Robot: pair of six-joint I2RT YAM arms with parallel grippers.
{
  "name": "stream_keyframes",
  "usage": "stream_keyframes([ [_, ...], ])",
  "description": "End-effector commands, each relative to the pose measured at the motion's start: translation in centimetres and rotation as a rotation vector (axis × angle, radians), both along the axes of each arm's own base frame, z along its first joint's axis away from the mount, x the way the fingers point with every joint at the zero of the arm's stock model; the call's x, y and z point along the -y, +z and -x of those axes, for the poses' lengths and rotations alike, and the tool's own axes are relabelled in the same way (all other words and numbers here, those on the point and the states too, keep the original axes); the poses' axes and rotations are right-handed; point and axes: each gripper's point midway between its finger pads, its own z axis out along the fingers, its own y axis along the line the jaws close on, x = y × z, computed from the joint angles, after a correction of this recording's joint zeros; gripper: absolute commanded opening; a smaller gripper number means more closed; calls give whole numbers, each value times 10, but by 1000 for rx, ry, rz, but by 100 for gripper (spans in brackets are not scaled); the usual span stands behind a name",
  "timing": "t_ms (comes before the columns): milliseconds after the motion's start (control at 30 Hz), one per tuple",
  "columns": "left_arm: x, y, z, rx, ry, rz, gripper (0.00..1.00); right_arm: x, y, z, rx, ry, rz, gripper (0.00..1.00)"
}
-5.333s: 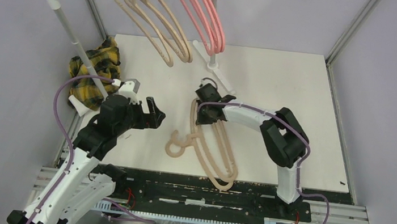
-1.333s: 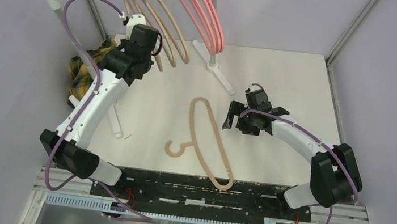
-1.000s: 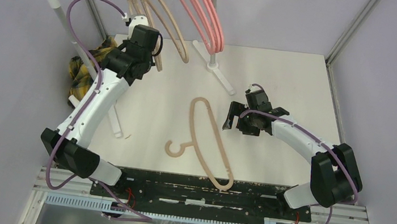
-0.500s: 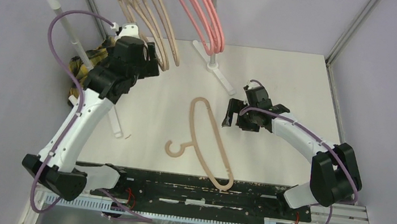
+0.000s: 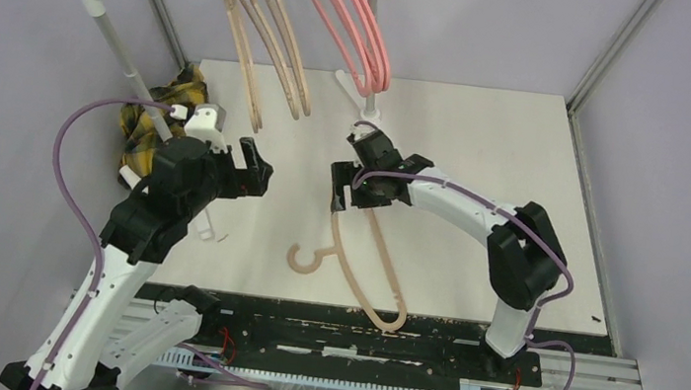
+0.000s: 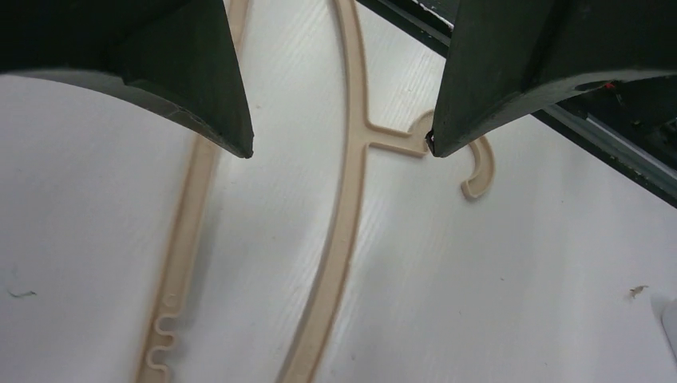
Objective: Organize the hangers
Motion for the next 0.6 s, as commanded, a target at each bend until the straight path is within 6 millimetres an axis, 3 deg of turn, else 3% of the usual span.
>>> stream_keyframes([
  [0,10,-17,4,-24,-14,77,99,-27,2,-10,38,28,32,88],
  [167,9,-37,7,-62,-12,73,99,-47,-31,-7,28,46,113,81],
  [333,10,-39,9,-49,-15,81,99,-49,-63,-6,26,25,187,72],
  [567,11,-47,12,-59,-19,92,99,-43,-88,-2,69,10,305,67],
])
